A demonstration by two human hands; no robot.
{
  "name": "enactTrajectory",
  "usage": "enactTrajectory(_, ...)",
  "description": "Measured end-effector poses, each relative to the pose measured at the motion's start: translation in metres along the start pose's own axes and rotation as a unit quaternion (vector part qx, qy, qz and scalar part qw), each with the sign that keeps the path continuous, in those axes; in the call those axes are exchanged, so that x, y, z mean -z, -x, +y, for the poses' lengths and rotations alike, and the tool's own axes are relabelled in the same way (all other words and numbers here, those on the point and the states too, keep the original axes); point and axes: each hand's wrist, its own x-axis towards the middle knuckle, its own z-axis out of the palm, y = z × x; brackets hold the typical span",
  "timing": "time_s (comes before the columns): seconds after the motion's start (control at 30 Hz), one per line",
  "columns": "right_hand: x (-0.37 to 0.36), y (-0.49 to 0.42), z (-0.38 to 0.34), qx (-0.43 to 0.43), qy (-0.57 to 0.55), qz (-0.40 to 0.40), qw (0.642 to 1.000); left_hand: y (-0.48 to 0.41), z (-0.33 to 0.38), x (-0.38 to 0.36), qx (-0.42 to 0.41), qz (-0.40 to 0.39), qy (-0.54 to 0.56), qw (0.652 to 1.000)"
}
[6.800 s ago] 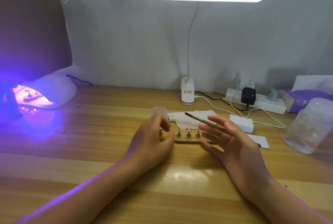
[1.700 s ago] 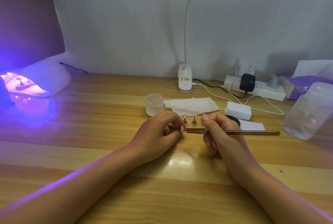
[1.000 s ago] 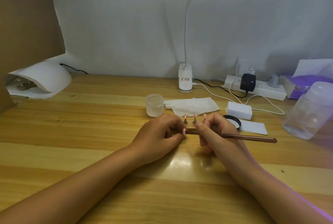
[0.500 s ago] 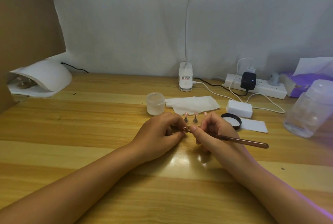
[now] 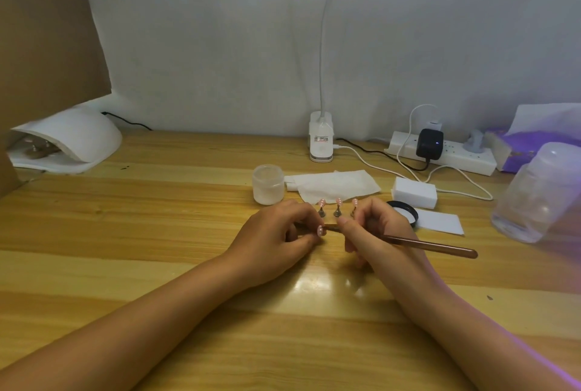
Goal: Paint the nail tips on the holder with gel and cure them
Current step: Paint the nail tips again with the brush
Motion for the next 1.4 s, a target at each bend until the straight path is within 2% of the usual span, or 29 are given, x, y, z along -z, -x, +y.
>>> enactTrajectory(0.53, -0.0013, 0.0025, -0.0066, 0.013, 0.06, -0.043, 0.997, 0.0006, 0.0014, 0.0011, -0.004, 0.003, -0.008, 1.0)
enactTrajectory(0.87, -0.0006, 0.0034, -0.0075, 0.001, 0.019, 0.006, 1.0, 0.0008, 0.0008, 0.0008, -0.001, -0.001, 0.0, 1.0)
enactTrajectory(1.2, -0.0024, 0.003, -0.01, 0.003, 0.072, -0.027, 0.997, 0.0013, 0.0015, 0.0009, -0.002, 0.001, -0.004, 1.0)
enactTrajectory(1.4, -0.0018, 0.0017, -0.0055, 0.002, 0.058, -0.029, 0.998, 0.0008, 0.0023, 0.001, 0.0, -0.001, 0.001, 1.0)
